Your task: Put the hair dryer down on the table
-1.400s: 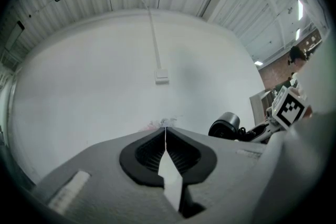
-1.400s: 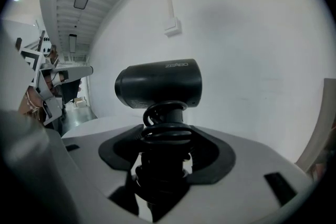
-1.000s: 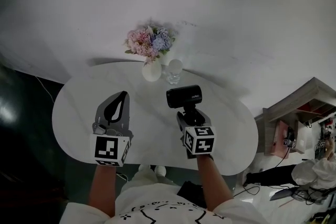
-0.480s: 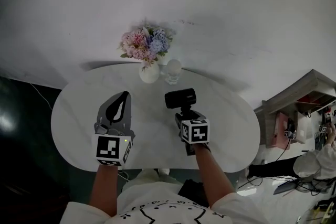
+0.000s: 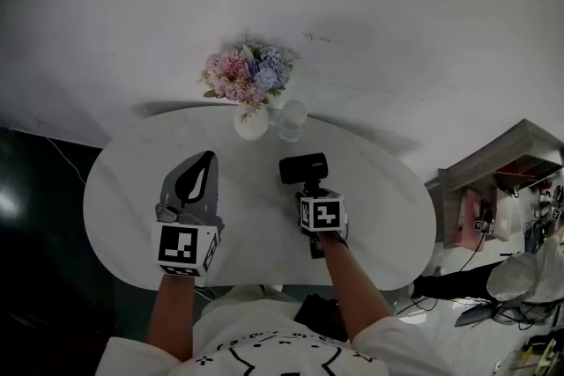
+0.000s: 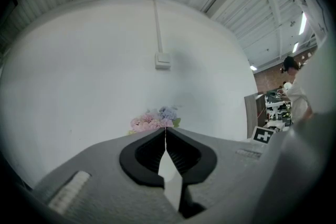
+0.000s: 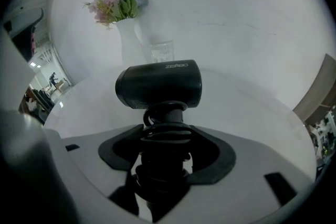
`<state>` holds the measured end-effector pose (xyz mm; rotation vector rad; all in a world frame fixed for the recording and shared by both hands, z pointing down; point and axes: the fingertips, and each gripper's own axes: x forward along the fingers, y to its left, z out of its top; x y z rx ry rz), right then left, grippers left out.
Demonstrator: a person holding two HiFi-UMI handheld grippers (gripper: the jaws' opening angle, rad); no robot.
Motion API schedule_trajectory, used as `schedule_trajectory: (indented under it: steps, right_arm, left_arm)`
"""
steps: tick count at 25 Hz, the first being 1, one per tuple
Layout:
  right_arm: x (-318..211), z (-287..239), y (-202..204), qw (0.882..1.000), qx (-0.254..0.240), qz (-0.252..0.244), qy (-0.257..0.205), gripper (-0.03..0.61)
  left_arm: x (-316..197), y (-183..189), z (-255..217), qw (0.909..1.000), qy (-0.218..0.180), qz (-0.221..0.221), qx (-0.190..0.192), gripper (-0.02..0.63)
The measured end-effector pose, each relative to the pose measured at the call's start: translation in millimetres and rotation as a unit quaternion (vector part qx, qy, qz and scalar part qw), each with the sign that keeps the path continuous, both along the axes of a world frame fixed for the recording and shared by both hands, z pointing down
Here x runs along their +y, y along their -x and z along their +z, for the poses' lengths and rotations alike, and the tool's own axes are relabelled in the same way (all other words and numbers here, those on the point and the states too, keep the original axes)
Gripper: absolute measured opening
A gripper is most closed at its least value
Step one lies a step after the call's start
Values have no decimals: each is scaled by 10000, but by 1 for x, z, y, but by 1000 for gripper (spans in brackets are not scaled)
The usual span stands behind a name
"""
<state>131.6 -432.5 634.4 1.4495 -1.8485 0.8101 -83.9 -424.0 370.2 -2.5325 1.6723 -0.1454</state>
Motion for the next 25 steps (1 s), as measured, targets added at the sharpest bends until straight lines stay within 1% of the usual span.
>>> schedule_trajectory:
  steps: [10,15,20,25]
  right_arm:
    - [8,24,-15,9985,324,274,337,262]
    - [14,31,-20,9979,100,480,429,264]
    - [12,33,-20,9977,80,454,490,264]
    - [14,31,-16,9985,60,361,402,274]
  left_arm:
    - [-7,1,1,10000,36,47,-18,20]
    - [-9,3,3,10000,72,40,-24,20]
    - [-11,-1,3,9999,76,77,-28,20]
    - [-8,-2,2,9999,56,98,-37,20]
